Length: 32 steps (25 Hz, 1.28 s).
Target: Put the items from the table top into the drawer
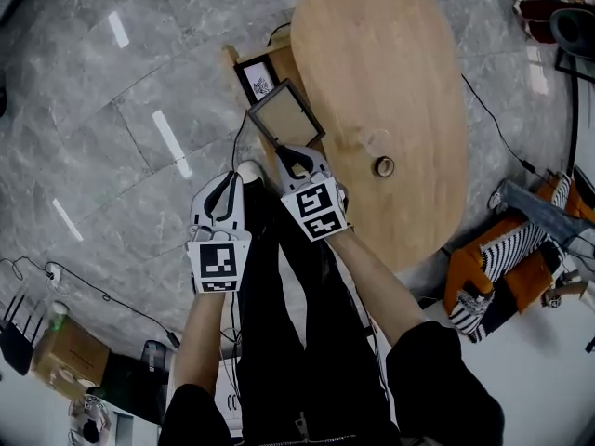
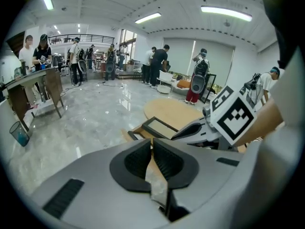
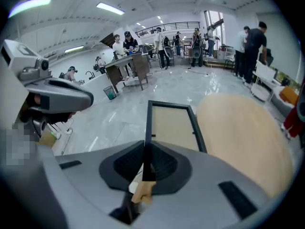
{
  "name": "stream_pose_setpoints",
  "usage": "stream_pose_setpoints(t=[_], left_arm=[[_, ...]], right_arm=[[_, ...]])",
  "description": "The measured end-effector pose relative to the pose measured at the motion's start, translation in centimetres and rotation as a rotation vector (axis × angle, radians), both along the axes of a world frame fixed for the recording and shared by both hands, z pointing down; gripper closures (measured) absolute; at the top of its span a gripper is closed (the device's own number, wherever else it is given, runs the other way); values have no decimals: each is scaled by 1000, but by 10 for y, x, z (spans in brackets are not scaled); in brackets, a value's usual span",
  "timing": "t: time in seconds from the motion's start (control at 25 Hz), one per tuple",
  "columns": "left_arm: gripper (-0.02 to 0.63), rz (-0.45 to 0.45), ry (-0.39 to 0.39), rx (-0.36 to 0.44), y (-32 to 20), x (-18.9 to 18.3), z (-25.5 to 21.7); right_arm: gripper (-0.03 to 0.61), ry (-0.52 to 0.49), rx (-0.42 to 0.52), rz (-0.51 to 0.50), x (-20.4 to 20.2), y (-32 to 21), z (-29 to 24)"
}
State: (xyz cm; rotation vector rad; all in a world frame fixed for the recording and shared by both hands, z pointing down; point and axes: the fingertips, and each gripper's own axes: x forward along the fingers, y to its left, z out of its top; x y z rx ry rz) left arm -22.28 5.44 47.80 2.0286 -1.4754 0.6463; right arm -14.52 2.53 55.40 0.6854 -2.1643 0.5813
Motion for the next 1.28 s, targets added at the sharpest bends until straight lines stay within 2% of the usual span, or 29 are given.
stream_pose_setpoints(t=[0.16, 0.44, 0.64, 0.88, 1.28], left_arm=[[588, -30, 5, -11, 0, -18, 8], [588, -38, 13, -26, -2, -28, 17], [588, -37, 15, -36, -6, -34, 23], [588, -37, 24, -45, -16, -34, 26], [588, -21, 40, -53, -22, -25, 33]], right_arm=[[531, -37, -74, 25, -15, -12, 20], [531, -80, -222, 114, -23, -44, 58], [531, -37, -231, 133, -22, -62, 79], [531, -58, -311, 272, -23, -87, 98], [529, 28, -341, 235, -29, -99, 133]])
